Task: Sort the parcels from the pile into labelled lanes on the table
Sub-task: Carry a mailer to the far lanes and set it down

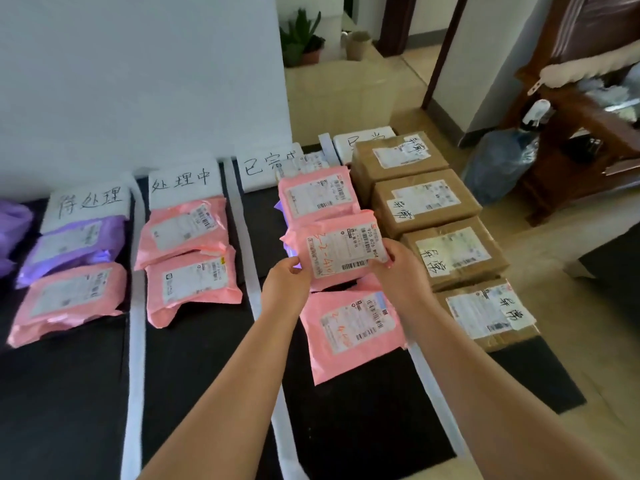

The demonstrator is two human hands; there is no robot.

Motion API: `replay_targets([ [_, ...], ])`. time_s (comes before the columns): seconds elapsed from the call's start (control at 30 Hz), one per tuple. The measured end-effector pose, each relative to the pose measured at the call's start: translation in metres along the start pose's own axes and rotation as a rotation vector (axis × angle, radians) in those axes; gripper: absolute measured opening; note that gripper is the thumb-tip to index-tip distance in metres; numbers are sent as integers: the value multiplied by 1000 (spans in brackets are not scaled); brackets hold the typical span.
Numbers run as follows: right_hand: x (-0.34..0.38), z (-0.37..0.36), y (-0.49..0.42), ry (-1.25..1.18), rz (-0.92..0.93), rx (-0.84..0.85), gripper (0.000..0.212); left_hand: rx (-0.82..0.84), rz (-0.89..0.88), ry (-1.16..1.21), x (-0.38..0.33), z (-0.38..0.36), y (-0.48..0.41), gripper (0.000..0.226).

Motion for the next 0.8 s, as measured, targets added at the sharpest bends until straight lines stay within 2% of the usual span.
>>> replay_targets([
  [0.23,-7,-14,-36,99,24,95,23,-9,-1,-75,-12,-10,-11,37],
  [0.47,-9,-18,-41,91,19,92,30,-5,34,-31,-9,-12,0,33],
  [0.6,1,-9,-31,64,79,53,32,-30,26,22,-14,-5,14,26],
  [0.8,24,2,2,67,172,34,50,-96,20,69,-15,12,47,53],
])
Point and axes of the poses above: each hand's wrist, its own y-axis away from the middle knuckle, its own z-axis out of the back of the hand, x = y × z, the point moved 3 cm from there along -y, towards the middle knuckle, and after that the axes turned 5 degrees about -x, right-handed, at the moved point
